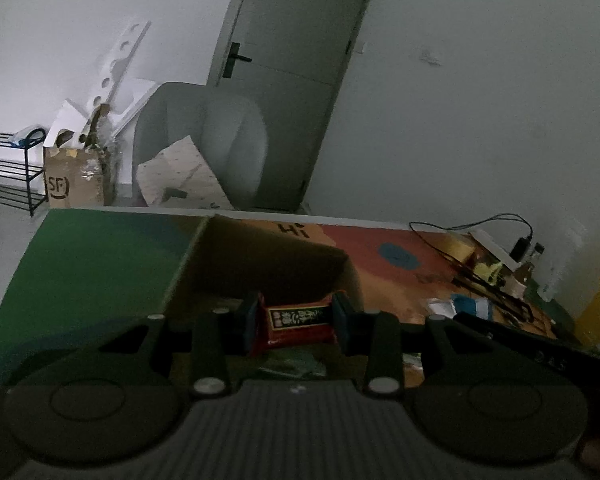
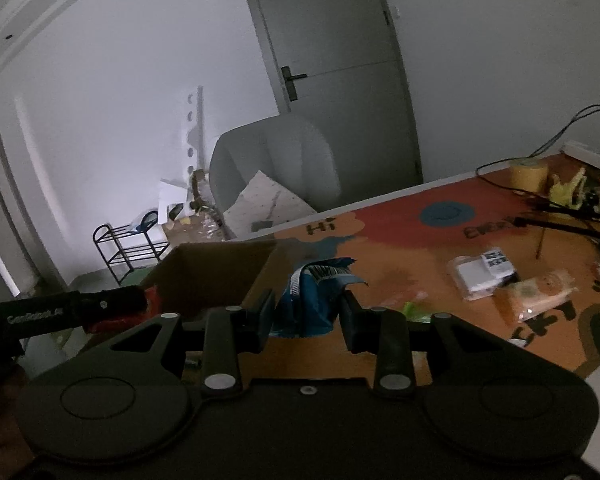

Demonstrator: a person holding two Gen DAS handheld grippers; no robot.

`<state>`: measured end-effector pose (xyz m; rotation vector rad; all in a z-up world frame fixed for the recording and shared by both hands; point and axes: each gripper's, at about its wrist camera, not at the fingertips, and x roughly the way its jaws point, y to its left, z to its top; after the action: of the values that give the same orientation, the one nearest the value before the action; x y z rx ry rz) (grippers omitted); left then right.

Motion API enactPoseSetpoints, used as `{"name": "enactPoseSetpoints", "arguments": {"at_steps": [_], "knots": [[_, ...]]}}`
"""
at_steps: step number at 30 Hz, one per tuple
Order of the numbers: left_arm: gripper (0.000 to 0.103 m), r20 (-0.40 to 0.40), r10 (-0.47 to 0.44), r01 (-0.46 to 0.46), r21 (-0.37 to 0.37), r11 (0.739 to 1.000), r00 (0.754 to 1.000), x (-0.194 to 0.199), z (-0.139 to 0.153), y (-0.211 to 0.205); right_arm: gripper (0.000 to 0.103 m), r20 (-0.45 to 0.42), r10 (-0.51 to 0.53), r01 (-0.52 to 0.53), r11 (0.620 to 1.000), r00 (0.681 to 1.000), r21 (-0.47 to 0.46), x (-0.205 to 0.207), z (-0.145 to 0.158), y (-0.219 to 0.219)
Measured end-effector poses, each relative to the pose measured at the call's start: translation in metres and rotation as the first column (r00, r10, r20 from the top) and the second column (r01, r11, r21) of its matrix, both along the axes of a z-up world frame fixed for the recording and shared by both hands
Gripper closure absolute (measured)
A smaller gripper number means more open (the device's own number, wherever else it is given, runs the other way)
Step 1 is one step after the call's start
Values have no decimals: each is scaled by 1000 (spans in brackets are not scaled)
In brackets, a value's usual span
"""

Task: Organize snacks
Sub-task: 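Carry both snacks over the cardboard box and open both tools to drop them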

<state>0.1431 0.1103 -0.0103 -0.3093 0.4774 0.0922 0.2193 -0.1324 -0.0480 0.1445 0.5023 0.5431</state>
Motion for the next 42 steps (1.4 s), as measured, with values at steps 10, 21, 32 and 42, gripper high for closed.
{"name": "enactPoseSetpoints", "arguments": {"at_steps": [10,21,32,42], "knots": [[65,-8,16,-17,-24,1000,1000,9,-7,21,70,9,32,-32,999,999,-10,2,3,26],[44,-23,50,-51,-52,997,999,6,-12,36,70,7,85,-85,996,996,-14,4,7,56],[26,-33,99,-101,-60,993,995,-6,-10,47,68,25,161,-162,987,987,16,3,20,80],[11,-16,166,-166,-46,985,986,-8,-8,44,40,50,160,-161,987,986,15,-6,23,64]]}}
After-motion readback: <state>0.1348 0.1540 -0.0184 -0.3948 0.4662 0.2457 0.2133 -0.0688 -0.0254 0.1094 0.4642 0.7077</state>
